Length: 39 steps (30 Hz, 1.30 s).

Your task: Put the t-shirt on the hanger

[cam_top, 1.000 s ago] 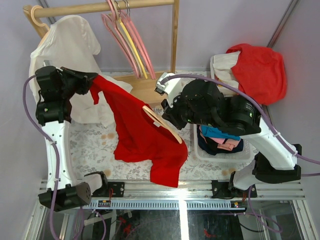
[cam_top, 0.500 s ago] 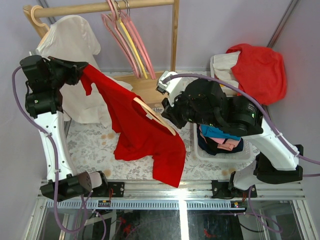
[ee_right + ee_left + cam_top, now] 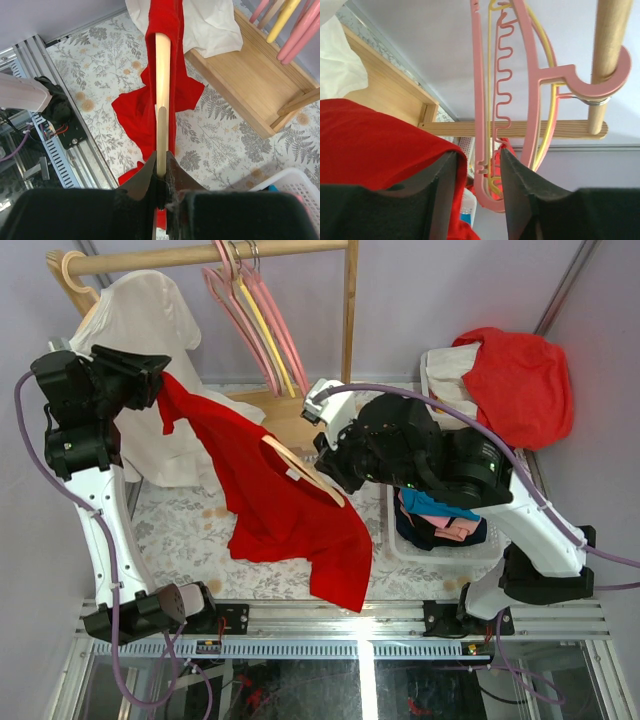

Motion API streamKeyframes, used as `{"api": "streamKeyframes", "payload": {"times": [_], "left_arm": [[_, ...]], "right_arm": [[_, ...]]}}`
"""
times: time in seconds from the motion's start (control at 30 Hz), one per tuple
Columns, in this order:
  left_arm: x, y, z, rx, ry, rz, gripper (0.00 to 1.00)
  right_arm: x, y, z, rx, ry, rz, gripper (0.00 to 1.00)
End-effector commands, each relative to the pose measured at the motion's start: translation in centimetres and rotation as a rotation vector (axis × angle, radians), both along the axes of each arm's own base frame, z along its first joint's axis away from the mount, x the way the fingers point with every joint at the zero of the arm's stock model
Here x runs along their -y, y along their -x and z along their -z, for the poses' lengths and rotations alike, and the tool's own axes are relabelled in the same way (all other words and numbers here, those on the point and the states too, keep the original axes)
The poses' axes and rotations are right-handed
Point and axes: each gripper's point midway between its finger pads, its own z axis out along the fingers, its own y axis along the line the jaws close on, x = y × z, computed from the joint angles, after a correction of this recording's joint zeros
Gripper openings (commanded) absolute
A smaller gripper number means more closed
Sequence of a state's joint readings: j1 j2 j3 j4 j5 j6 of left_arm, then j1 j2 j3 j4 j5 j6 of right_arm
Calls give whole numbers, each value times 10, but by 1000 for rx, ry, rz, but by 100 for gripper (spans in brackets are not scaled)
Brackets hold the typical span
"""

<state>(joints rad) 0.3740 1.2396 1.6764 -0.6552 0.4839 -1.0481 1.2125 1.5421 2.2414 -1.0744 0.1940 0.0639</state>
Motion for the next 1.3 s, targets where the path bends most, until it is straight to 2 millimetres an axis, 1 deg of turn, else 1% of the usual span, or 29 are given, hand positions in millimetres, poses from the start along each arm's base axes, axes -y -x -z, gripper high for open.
{"api": "streamKeyframes", "payload": {"times": [0.0,0.03,0.13,0.17,0.27,0.33,0.37,0.47,0.53,0.6,0.73,0.8,0.83,0.87,1.0,1.1,1.27], "left_arm": [[5,21,-35,88,-95,11,41],[4,24,-35,79,-108,-8,42],[-5,40,-49,95,-181,-90,46],[-7,47,-57,108,-206,-114,46],[-14,64,-70,114,-271,-178,51],[-14,75,-77,126,-307,-198,52],[-13,78,-80,134,-319,-196,51],[-1,92,-83,156,-340,-158,50],[10,99,-79,164,-340,-106,49],[20,106,-69,158,-333,-63,47],[33,120,-47,150,-305,-25,47],[36,120,-30,125,-284,-5,47],[39,121,-27,127,-280,10,47],[40,120,-17,107,-272,23,47],[46,122,1,75,-287,55,47],[53,122,9,52,-307,104,48],[61,124,23,6,-348,161,54]], "right_arm": [[2,-9,-13,81,24,-8,0],[2,-10,-15,86,24,-6,0],[-1,-17,-24,114,12,8,0],[-3,-19,-25,117,9,14,0],[-11,-27,-23,123,8,27,0],[-14,-31,-23,126,-1,40,0],[-22,-37,-16,119,13,49,0],[-27,-48,-18,113,-17,83,0],[-31,-55,-23,100,-53,102,0],[-36,-64,-26,74,-93,122,0],[-48,-81,-21,13,-141,158,0],[-53,-89,-19,-4,-172,180,0],[-56,-91,-18,-21,-186,175,0],[-59,-94,-21,-38,-221,177,0],[-72,-105,-28,-123,-319,176,0],[-82,-112,-23,-175,-342,186,0],[-99,-111,-5,-268,-364,166,0]]}}
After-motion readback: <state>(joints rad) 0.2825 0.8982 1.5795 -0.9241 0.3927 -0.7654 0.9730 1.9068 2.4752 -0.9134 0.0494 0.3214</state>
